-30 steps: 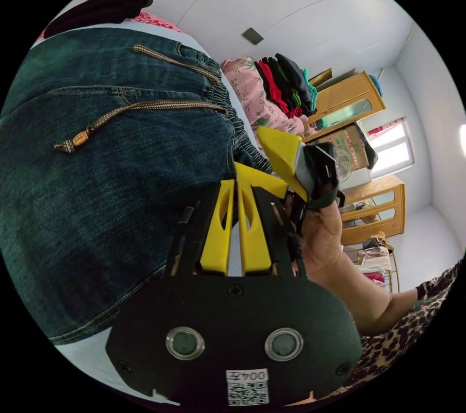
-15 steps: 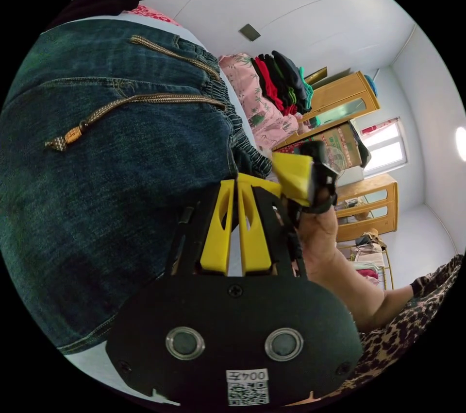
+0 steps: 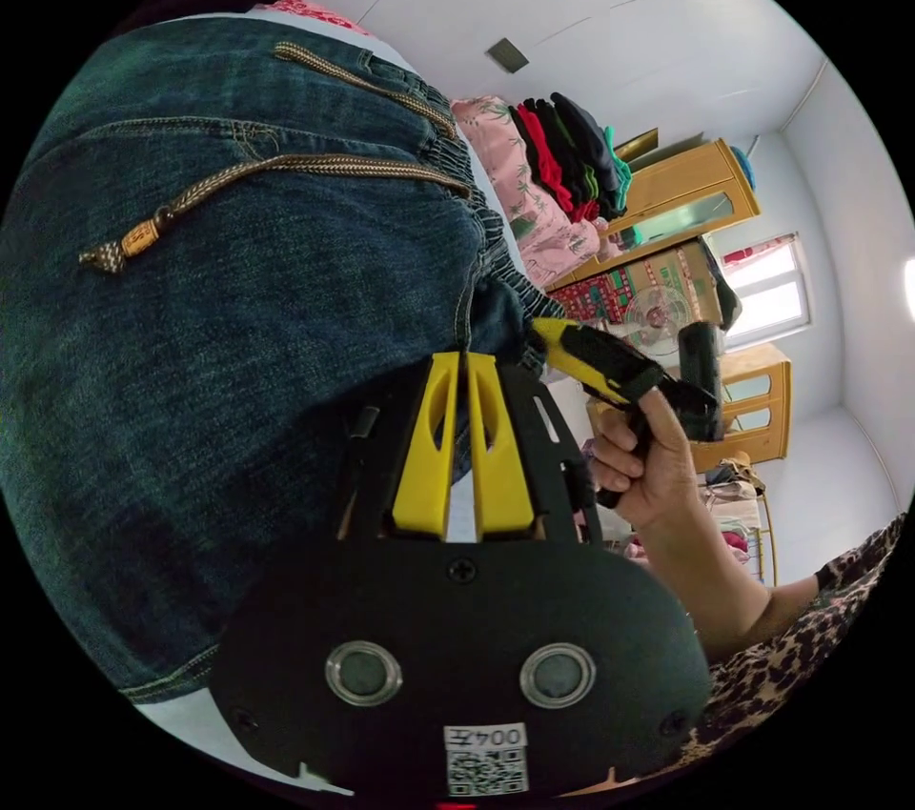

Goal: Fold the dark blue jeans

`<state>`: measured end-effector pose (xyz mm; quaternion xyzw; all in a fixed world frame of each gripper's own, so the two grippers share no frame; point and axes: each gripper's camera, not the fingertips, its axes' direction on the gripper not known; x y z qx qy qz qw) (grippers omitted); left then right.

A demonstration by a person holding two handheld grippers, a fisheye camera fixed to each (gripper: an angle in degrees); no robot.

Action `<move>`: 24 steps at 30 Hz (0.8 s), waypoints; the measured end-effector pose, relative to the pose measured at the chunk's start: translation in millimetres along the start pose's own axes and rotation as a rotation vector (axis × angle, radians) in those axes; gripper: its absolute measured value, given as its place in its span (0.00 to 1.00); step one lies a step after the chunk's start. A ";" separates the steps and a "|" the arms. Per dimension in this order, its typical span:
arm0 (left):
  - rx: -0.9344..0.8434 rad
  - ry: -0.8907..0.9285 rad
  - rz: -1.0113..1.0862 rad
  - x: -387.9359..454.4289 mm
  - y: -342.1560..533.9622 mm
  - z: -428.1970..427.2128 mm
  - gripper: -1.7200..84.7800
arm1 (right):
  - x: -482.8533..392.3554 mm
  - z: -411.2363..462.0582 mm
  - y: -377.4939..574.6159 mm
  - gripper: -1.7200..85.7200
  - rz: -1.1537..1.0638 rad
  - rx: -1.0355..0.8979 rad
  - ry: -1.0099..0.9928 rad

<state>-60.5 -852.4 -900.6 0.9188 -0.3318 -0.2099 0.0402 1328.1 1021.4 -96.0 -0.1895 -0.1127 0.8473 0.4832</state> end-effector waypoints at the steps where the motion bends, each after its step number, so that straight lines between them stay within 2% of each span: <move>1: -0.004 -0.003 0.005 5.9 6.6 -9.5 0.05 | -0.1 11.6 3.5 0.11 -0.046 -0.013 0.081; 5: 0.019 0.014 0.005 27.0 32.1 -50.2 0.08 | 25.6 33.7 21.8 0.13 -0.032 0.002 -0.002; 8: 0.005 0.041 0.039 54.0 49.1 -88.7 0.12 | 28.0 36.4 45.7 0.14 -0.054 0.014 0.097; 12: -0.016 0.043 0.062 80.6 82.2 -148.8 0.13 | 5.2 51.5 93.4 0.14 -0.247 -0.008 0.036; 19: 0.076 -0.070 -0.053 92.8 201.9 -335.6 0.09 | -59.8 180.8 182.8 0.11 -0.510 -0.293 -0.091; 24: 0.162 -0.209 -0.159 98.5 309.6 -491.6 0.04 | -118.4 266.6 247.2 0.04 -0.648 -0.401 -0.115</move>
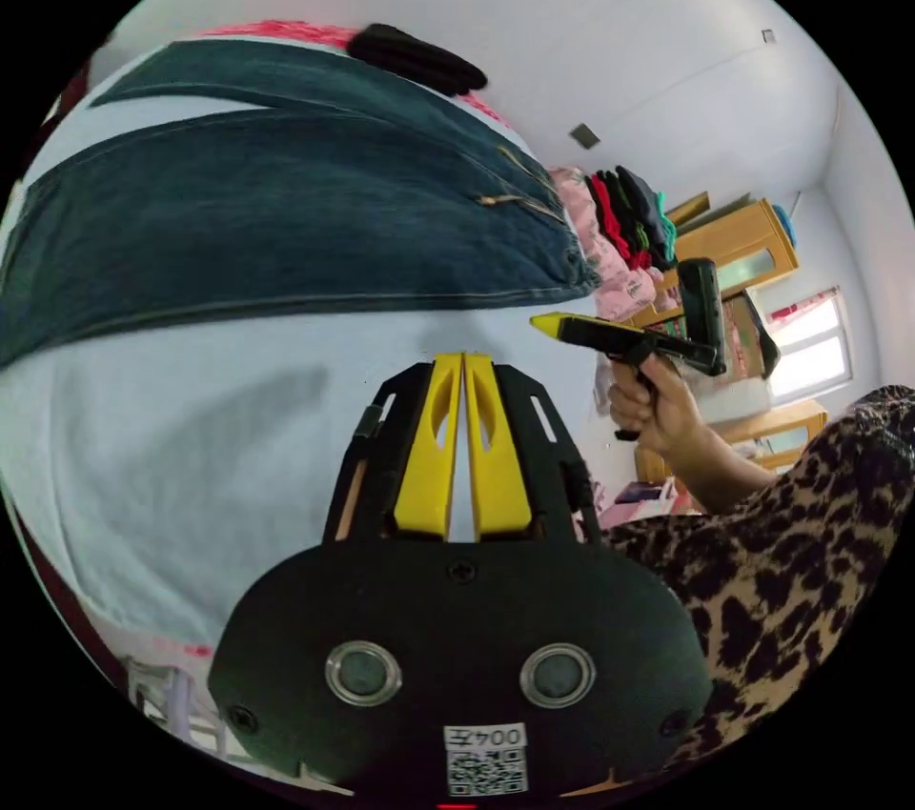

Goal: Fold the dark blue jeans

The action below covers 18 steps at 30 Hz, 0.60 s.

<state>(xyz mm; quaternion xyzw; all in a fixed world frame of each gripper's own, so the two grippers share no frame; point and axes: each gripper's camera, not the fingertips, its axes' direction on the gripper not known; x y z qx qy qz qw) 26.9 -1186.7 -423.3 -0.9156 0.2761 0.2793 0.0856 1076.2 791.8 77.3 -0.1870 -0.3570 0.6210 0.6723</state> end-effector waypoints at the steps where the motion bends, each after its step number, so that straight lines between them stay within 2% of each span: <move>1: 0.035 -0.027 -0.030 -12.0 22.2 -42.4 0.03 | -17.3 27.7 -2.8 0.03 -0.038 -0.027 -0.007; 5: 0.142 -0.032 -0.127 -62.3 101.0 -185.0 0.02 | -71.8 119.7 -6.6 0.02 -0.094 -0.120 0.048; 7: 0.152 -0.043 -0.148 -82.5 130.7 -241.3 0.02 | -100.7 183.9 -9.3 0.01 -0.048 -0.197 0.159; 10: 0.185 -0.108 -0.161 -107.5 175.3 -341.6 0.02 | -123.0 256.9 -14.4 0.01 -0.002 -0.252 0.221; 15: 0.256 -0.246 -0.221 -131.4 227.0 -487.1 0.02 | -131.6 363.4 -25.0 0.01 0.031 -0.444 0.376; 18: 0.298 -0.292 -0.262 -146.5 238.8 -552.9 0.02 | -130.0 400.2 -26.0 0.01 0.062 -0.434 0.429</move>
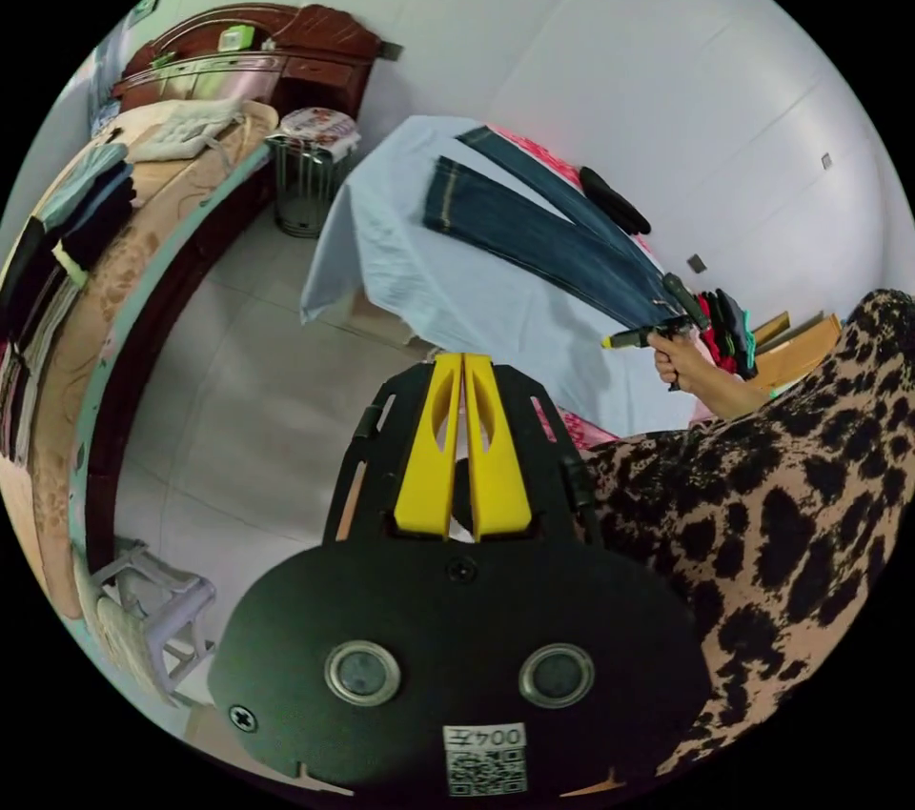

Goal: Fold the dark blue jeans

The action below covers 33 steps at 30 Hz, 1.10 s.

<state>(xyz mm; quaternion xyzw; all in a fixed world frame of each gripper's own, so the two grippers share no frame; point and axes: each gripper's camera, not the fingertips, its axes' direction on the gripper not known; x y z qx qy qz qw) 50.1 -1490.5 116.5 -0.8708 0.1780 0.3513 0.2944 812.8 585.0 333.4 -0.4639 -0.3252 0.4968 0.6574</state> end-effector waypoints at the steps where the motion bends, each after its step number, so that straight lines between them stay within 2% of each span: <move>1: 0.006 -0.012 -0.012 -10.9 -10.0 -16.7 0.02 | -4.5 13.5 -5.7 0.01 0.001 -0.011 0.016; 6: -0.002 0.050 -0.017 -39.3 -81.4 -64.1 0.02 | -14.1 65.0 -31.7 0.01 0.030 -0.050 0.024; 11: -0.068 0.046 0.158 -45.5 -202.5 -107.1 0.02 | -16.8 114.5 -56.1 0.02 0.130 -0.086 -0.003; 13: -0.102 0.013 0.188 -47.7 -243.3 -120.1 0.02 | -15.8 139.1 -63.6 0.01 0.209 -0.091 -0.026; 15: -0.134 0.046 0.182 -50.3 -285.7 -132.9 0.02 | -12.0 157.3 -66.0 0.01 0.299 -0.077 -0.067; 17: -0.158 0.080 0.261 -43.2 -339.2 -146.2 0.02 | -9.9 175.3 -67.7 0.01 0.378 -0.053 -0.100; 21: -0.200 0.070 0.373 -22.9 -412.0 -156.4 0.02 | -11.6 217.3 -64.7 0.01 0.570 0.045 -0.142; 26: -0.290 0.206 0.524 15.8 -514.6 -152.5 0.02 | -6.3 270.2 -48.6 0.01 0.839 0.186 -0.334; 27: -0.305 0.220 0.540 19.6 -525.5 -150.7 0.02 | -12.7 281.3 -51.9 0.01 0.835 0.187 -0.405; 28: -0.332 0.252 0.569 26.7 -548.7 -147.5 0.02 | -27.7 284.7 -56.6 0.01 0.803 0.267 -0.453; 31: -0.374 0.318 0.649 40.8 -607.2 -141.6 0.02 | -81.1 284.2 -77.9 0.01 0.799 0.472 -0.403; 33: -0.406 0.346 0.703 47.0 -641.6 -137.5 0.02 | -116.5 291.1 -105.5 0.01 0.786 0.512 -0.366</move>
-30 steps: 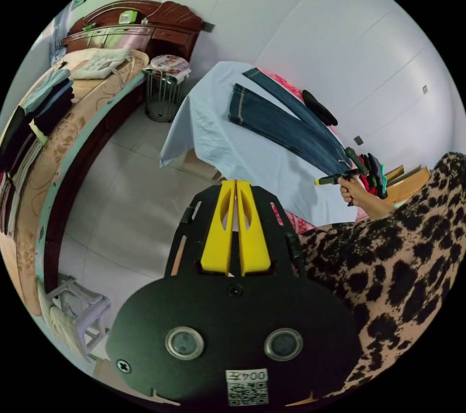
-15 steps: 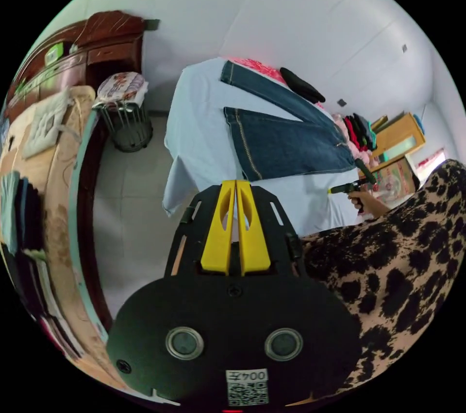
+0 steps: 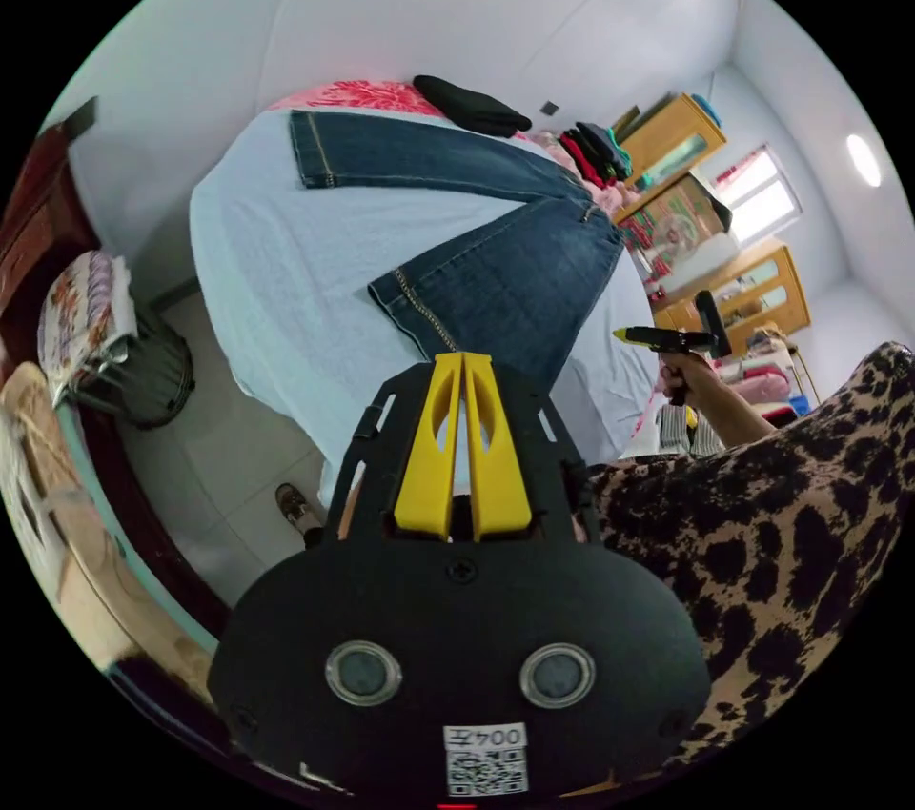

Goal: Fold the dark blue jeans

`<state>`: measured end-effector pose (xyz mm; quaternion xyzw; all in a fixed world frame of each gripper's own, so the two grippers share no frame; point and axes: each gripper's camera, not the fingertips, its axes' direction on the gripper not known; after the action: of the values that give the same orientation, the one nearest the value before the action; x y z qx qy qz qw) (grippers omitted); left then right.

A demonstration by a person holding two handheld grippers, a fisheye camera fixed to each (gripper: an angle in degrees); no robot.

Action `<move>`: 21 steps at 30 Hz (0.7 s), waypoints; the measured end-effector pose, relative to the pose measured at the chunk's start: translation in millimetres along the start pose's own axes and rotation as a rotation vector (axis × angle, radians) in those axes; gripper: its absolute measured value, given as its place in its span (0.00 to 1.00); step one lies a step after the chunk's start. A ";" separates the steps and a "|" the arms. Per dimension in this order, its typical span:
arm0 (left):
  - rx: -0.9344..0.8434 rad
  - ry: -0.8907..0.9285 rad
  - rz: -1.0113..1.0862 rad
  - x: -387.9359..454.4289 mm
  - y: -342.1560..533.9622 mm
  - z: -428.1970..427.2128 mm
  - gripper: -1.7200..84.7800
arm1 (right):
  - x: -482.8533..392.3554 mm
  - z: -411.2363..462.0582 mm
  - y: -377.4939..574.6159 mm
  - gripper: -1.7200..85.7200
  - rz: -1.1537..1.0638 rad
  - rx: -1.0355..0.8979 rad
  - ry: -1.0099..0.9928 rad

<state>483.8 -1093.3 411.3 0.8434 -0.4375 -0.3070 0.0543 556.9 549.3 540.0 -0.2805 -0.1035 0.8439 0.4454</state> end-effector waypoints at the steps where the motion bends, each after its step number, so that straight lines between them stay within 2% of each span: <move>1: -0.025 0.020 0.039 -11.5 -19.1 -8.4 0.02 | -23.4 22.0 6.5 0.01 -0.003 0.011 0.015; 5: -0.100 0.051 0.165 -54.7 -83.0 -43.4 0.02 | -84.5 99.3 15.8 0.01 -0.002 -0.001 0.080; 10: -0.170 0.042 0.258 -103.7 -154.5 -71.8 0.02 | -137.2 196.9 1.4 0.01 -0.051 -0.069 0.269; 13: -0.201 0.029 0.282 -123.7 -199.9 -79.9 0.02 | -146.0 241.2 -10.6 0.01 -0.069 -0.161 0.372; 16: -0.215 0.008 0.293 -135.1 -244.2 -83.1 0.02 | -143.9 281.6 -19.4 0.01 -0.054 -0.255 0.355; 21: -0.196 -0.039 0.279 -144.6 -312.2 -88.9 0.02 | -136.9 315.8 -26.0 0.01 -0.057 -0.241 0.388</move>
<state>692.1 -806.6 438.5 0.7589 -0.5194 -0.3540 0.1698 457.3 477.3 862.5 -0.4856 -0.1239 0.7427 0.4440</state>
